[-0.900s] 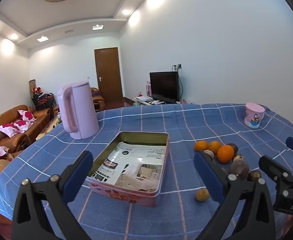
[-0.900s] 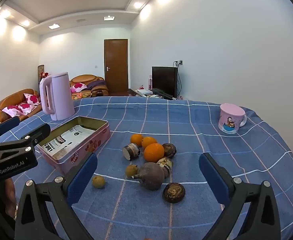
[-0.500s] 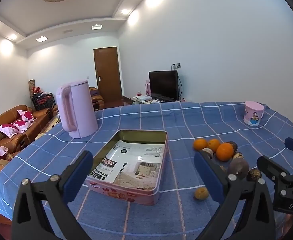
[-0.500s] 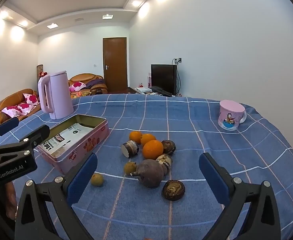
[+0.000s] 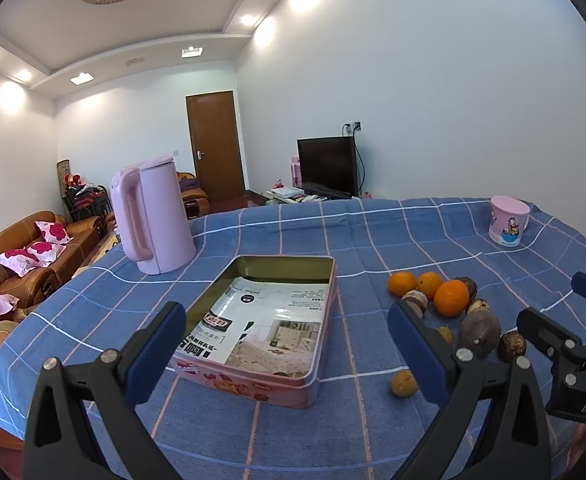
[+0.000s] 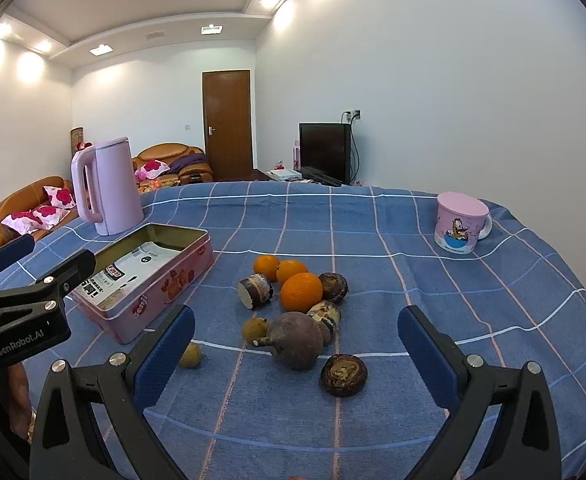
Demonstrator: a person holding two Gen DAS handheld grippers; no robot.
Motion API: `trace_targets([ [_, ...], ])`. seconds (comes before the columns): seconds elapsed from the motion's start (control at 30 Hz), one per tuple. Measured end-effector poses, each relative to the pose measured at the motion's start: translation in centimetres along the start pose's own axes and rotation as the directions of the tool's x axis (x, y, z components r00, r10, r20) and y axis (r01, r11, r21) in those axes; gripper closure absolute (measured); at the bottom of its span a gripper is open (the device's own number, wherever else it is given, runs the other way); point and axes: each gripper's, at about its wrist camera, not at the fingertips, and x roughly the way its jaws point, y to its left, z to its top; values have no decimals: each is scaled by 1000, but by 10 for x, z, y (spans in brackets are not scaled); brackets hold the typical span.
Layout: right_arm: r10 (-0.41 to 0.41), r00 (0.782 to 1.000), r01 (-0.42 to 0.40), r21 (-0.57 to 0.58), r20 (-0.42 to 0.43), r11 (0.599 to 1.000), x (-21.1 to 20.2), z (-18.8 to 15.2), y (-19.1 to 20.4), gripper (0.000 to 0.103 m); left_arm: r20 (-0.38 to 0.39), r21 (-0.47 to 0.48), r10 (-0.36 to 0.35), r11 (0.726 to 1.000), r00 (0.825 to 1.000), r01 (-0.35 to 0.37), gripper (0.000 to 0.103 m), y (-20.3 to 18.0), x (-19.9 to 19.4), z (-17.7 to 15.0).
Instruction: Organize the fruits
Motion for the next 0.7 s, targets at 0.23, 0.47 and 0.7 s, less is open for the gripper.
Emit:
trace_targets([
  [0.23, 3, 1000, -3, -1, 1, 1000, -1, 0, -1, 1, 2, -2, 1, 1000, 1000, -1, 0, -1, -1, 0],
  [0.47, 5, 1000, -4, -5, 2, 1000, -1, 0, 1, 1, 3, -4, 0, 1000, 1000, 0, 0, 0, 0, -1],
  [0.7, 9, 1000, -9, -2, -1, 1000, -1, -1, 3, 1, 2, -8, -1, 1000, 1000, 1, 0, 1, -1, -1],
])
